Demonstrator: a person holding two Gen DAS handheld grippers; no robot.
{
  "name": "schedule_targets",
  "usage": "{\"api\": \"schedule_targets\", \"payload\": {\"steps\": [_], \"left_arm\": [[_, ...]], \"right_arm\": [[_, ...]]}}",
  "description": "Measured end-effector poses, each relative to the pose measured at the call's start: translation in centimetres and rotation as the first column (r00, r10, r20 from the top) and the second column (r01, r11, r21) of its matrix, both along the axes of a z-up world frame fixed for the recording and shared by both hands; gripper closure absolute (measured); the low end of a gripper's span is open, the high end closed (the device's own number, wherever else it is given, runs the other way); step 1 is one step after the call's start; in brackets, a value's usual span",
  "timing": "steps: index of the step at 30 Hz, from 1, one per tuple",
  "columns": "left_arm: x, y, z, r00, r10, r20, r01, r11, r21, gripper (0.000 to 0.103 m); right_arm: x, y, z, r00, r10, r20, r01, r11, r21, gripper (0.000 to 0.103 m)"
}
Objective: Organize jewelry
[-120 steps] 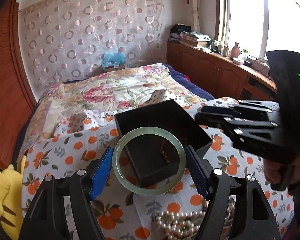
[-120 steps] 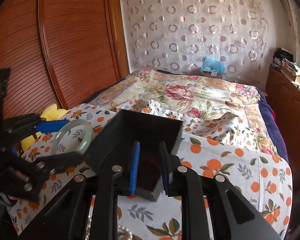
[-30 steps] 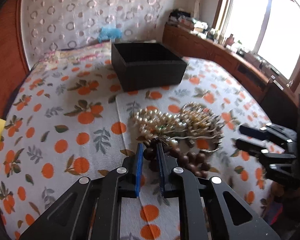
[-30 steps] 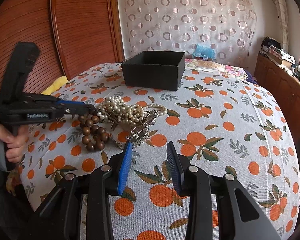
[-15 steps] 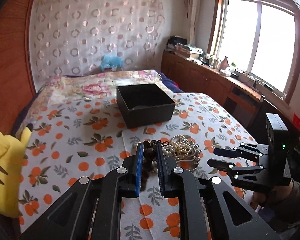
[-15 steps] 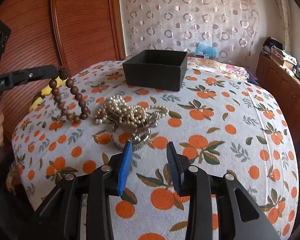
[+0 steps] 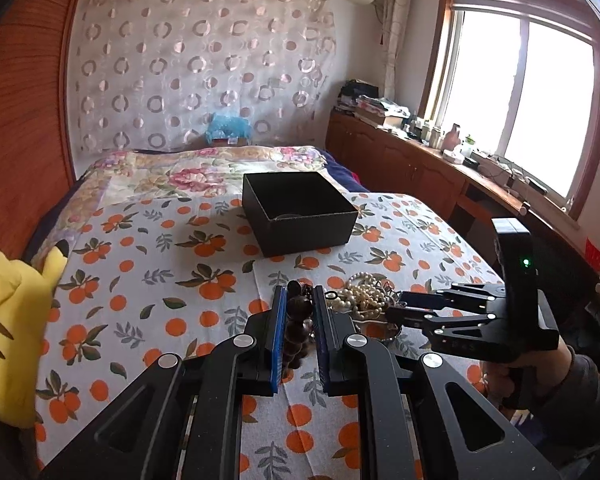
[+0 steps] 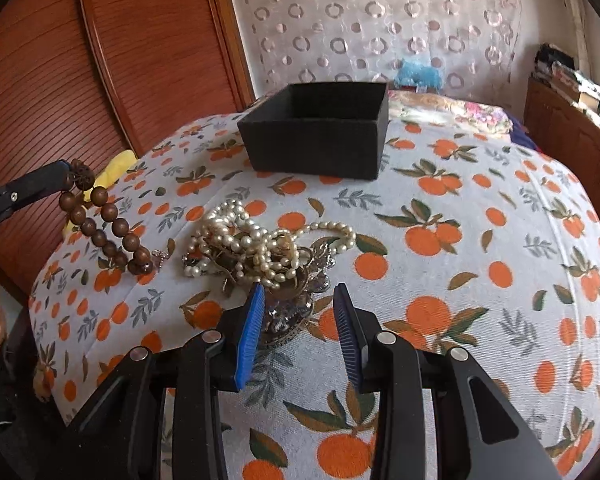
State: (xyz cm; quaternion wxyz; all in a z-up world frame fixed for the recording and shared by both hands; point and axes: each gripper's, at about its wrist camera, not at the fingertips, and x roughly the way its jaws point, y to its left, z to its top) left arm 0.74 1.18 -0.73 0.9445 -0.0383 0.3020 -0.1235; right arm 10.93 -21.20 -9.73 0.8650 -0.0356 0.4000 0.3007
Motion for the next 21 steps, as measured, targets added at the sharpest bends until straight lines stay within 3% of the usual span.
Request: {"api": "schedule_targets", "payload": {"steps": [3, 6, 7, 10, 11, 21], "left_arm": [[0.0, 0.1, -0.3, 1.0, 0.0, -0.005, 0.0, 1.0, -0.004, 0.091], [-0.1, 0.0, -0.6, 1.0, -0.003, -0.009, 0.003, 1.0, -0.007, 0.091], [-0.1, 0.0, -0.7, 1.0, -0.004, -0.01, 0.004, 1.0, -0.007, 0.091], [-0.1, -0.1, -0.8, 1.0, -0.005, -0.011, 0.005, 1.0, -0.008, 0.091], [-0.1, -0.1, -0.8, 1.0, -0.004, -0.01, 0.004, 1.0, -0.007, 0.091], [-0.1, -0.4, -1.1, 1.0, -0.006, -0.011, 0.006, 1.0, -0.006, 0.091]], "right_arm": [[0.0, 0.3, 0.0, 1.0, 0.007, 0.006, -0.007, 1.0, -0.011, 0.065], [0.0, 0.2, 0.2, 1.0, 0.007, 0.017, -0.006, 1.0, -0.018, 0.073], [0.0, 0.0, 0.3, 1.0, 0.007, 0.02, -0.007, 1.0, -0.013, 0.081], [0.0, -0.4, 0.8, 0.999, 0.001, 0.037, 0.0, 1.0, -0.01, 0.084], [0.0, -0.5, 1.1, 0.999, -0.005, 0.048, 0.006, 1.0, -0.007, 0.093], [0.5, -1.1, 3.4, 0.99, -0.025, 0.137, 0.028, 1.0, -0.014, 0.094]]}}
